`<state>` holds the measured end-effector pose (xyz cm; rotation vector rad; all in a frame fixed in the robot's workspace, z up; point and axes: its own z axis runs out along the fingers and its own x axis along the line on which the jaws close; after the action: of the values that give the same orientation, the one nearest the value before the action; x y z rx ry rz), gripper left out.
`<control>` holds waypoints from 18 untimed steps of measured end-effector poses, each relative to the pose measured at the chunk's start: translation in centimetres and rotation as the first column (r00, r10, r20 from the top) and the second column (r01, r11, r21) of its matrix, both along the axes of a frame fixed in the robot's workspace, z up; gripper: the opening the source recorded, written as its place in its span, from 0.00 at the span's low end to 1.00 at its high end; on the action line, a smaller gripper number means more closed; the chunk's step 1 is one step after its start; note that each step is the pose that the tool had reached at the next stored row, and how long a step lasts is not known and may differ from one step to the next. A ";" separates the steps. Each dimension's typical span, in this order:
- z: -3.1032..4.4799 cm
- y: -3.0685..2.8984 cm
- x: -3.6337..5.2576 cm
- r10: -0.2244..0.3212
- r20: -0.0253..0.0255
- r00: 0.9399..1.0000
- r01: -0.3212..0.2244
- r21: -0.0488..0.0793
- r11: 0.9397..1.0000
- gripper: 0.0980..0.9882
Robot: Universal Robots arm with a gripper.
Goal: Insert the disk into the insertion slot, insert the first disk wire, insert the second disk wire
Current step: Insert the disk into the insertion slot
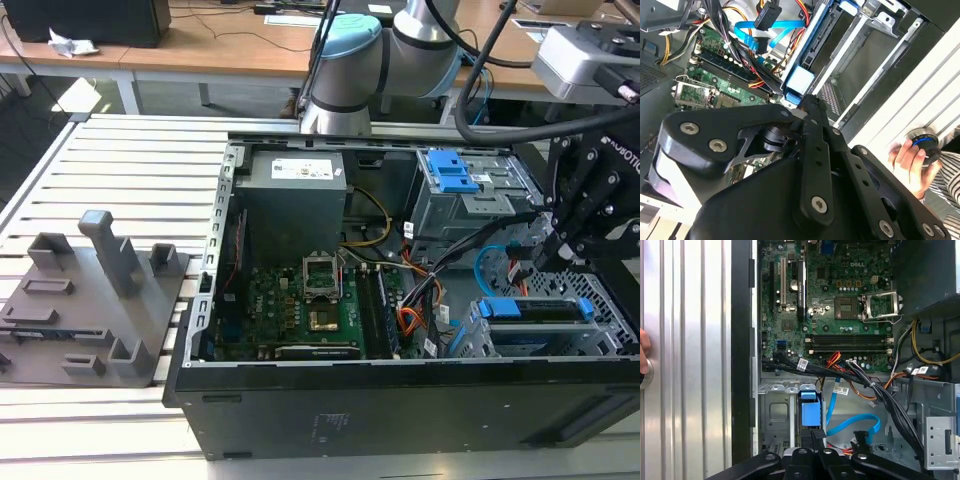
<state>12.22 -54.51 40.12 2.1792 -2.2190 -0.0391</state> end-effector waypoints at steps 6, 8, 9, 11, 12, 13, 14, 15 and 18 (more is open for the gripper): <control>-1.69 -0.49 0.70 0.000 -0.001 1.000 0.000 -0.001 1.000 0.01; -2.08 -0.57 0.95 0.000 -0.001 1.000 0.000 0.000 1.000 0.01; -2.25 -0.58 1.11 0.000 -0.001 1.000 0.000 -0.001 1.000 0.01; -2.57 -0.58 1.45 0.000 -0.001 1.000 0.000 -0.001 1.000 0.01; -2.72 -0.58 1.62 0.000 -0.001 1.000 0.000 -0.001 1.000 0.01; -2.97 -0.58 1.92 0.000 -0.001 1.000 0.000 -0.001 1.000 0.01; -3.08 -0.58 1.99 0.000 -0.001 1.000 0.000 -0.001 1.000 0.01; -3.12 -0.58 1.99 0.000 -0.001 1.000 0.000 -0.001 1.000 0.01; -3.15 -0.58 2.00 0.000 -0.001 1.000 0.000 -0.001 1.000 0.01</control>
<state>14.23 -55.09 36.97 2.1781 -2.2181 -0.0400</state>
